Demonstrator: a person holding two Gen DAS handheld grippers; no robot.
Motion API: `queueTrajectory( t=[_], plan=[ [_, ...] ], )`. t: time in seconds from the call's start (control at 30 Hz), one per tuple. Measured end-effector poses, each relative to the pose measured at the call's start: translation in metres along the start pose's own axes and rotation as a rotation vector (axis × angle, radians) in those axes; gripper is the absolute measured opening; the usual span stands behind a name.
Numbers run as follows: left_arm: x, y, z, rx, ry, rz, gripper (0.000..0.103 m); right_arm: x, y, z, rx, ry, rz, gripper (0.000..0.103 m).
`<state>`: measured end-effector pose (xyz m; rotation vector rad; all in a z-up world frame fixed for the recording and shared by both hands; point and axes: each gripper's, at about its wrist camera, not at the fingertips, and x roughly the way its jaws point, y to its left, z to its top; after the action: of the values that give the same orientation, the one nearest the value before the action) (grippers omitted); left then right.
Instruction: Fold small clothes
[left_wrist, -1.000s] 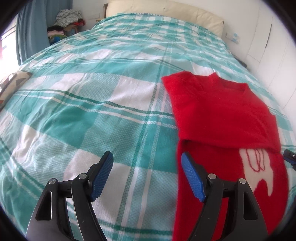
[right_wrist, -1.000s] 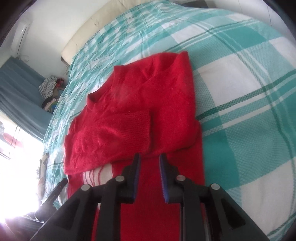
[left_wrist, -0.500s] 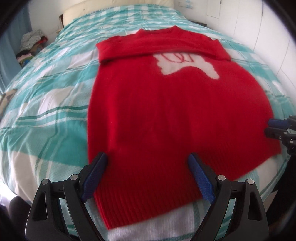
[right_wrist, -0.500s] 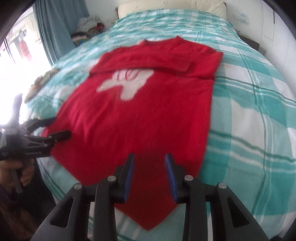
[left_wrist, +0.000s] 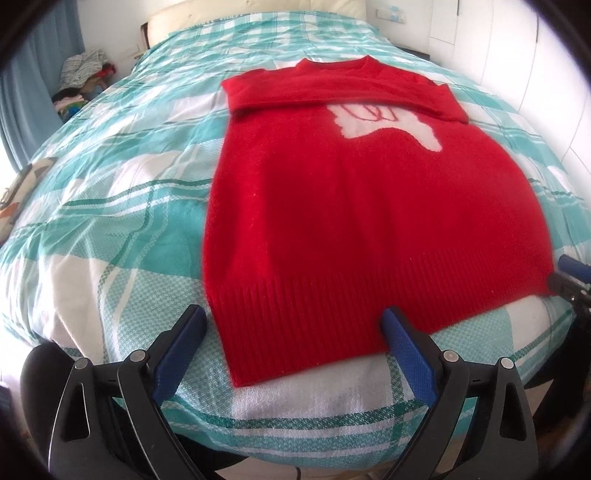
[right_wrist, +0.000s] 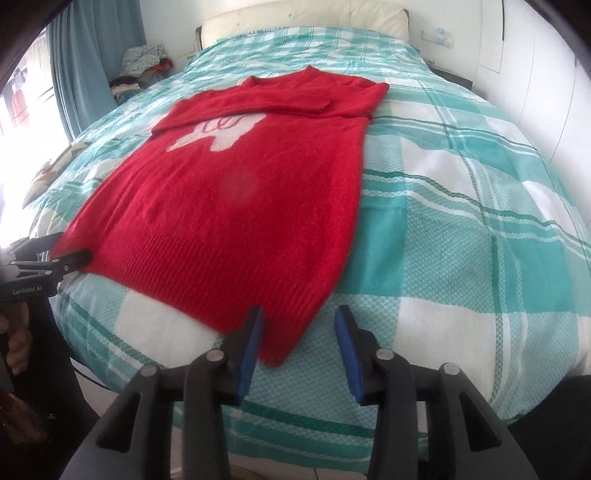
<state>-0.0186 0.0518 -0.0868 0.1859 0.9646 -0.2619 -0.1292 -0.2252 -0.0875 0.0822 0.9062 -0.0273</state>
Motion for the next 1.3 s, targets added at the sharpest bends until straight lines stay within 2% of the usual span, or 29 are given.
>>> queueTrajectory(
  t=[0.03,0.23,0.6,0.83,1.3],
  plan=[
    [0.000,0.000,0.000,-0.001,-0.001,0.000,0.097,-0.005,-0.001,-0.002,0.007,-0.025,-0.012,0.066],
    [0.000,-0.001,-0.002,-0.002,-0.008,0.006,0.098,-0.023,-0.004,0.000,0.031,-0.111,-0.043,0.067],
    [-0.001,0.000,-0.004,-0.004,-0.008,0.011,0.101,-0.026,-0.007,0.003,0.058,-0.141,-0.075,0.067],
    [-0.001,0.000,-0.004,-0.003,-0.008,0.011,0.101,-0.025,-0.017,0.002,0.099,-0.138,-0.078,0.067],
    [-0.001,-0.001,-0.004,-0.002,-0.008,0.012,0.101,-0.024,-0.016,0.001,0.099,-0.136,-0.077,0.067]
  ],
)
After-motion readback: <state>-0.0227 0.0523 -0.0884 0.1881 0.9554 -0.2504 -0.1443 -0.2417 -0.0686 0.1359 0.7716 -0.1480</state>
